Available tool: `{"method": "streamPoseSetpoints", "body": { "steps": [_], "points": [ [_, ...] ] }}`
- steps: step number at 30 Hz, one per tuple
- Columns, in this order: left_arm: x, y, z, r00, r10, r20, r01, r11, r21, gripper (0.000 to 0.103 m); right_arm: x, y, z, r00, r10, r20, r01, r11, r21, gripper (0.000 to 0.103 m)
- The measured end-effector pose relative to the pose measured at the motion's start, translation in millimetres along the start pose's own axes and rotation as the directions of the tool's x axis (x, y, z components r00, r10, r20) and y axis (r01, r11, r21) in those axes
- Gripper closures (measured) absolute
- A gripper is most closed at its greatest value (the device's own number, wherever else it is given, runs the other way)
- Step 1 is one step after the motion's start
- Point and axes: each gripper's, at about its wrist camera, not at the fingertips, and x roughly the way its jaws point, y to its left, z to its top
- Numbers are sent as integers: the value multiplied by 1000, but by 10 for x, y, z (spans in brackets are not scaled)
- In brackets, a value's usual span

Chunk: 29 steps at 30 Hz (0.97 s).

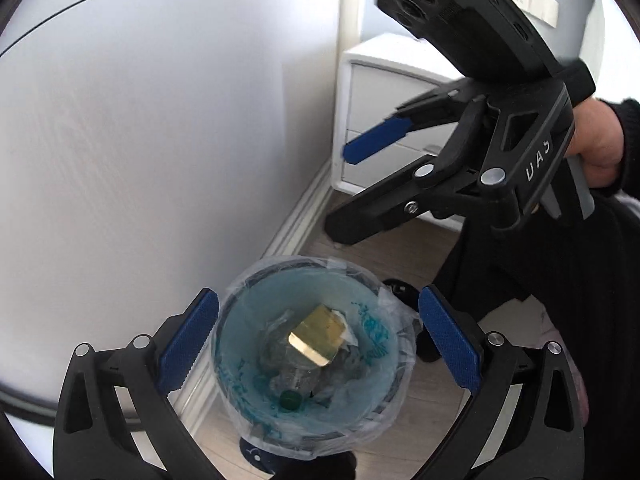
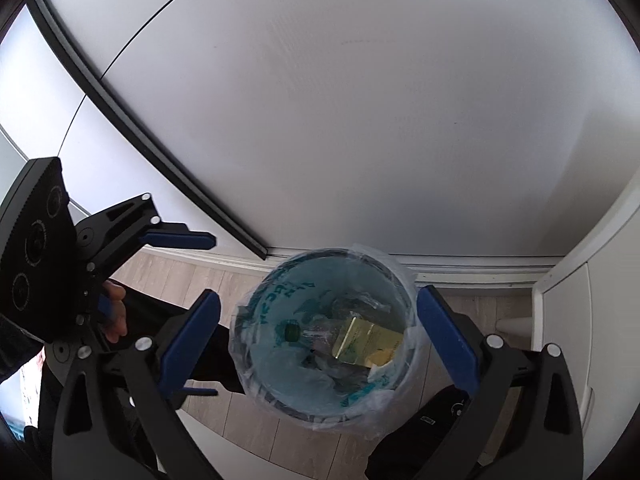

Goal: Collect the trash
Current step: 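Open both tools to drop the gold box into the bin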

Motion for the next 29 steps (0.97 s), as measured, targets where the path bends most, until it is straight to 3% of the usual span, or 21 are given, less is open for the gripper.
{"method": "streamPoseSetpoints", "body": {
  "steps": [4,8,14,17,20,24,29],
  "points": [
    [-29,-22,-78,992,114,59,-109,991,-80,6,-97,-76,-28,999,-44,13,44,999,25,7],
    [-44,-27,-59,975,213,66,-200,965,-167,6,-143,-141,-93,995,-96,27,94,994,46,7],
    [-50,25,-90,971,235,54,-202,915,-350,6,-264,-148,-175,991,-132,37,130,990,58,7],
    [26,48,-116,954,299,-25,-283,870,-405,6,-306,-122,-224,989,-139,42,137,989,59,7],
    [36,-12,-119,942,335,-13,-314,866,-389,6,-341,-84,-278,986,-165,38,162,985,56,7],
    [56,-48,-100,958,288,9,-263,886,-382,6,-405,-70,-376,979,-195,54,189,977,95,7],
    [31,-34,-135,952,306,-10,-280,857,-433,6,-500,-49,-607,974,-211,78,196,966,168,7]
  ]
}}
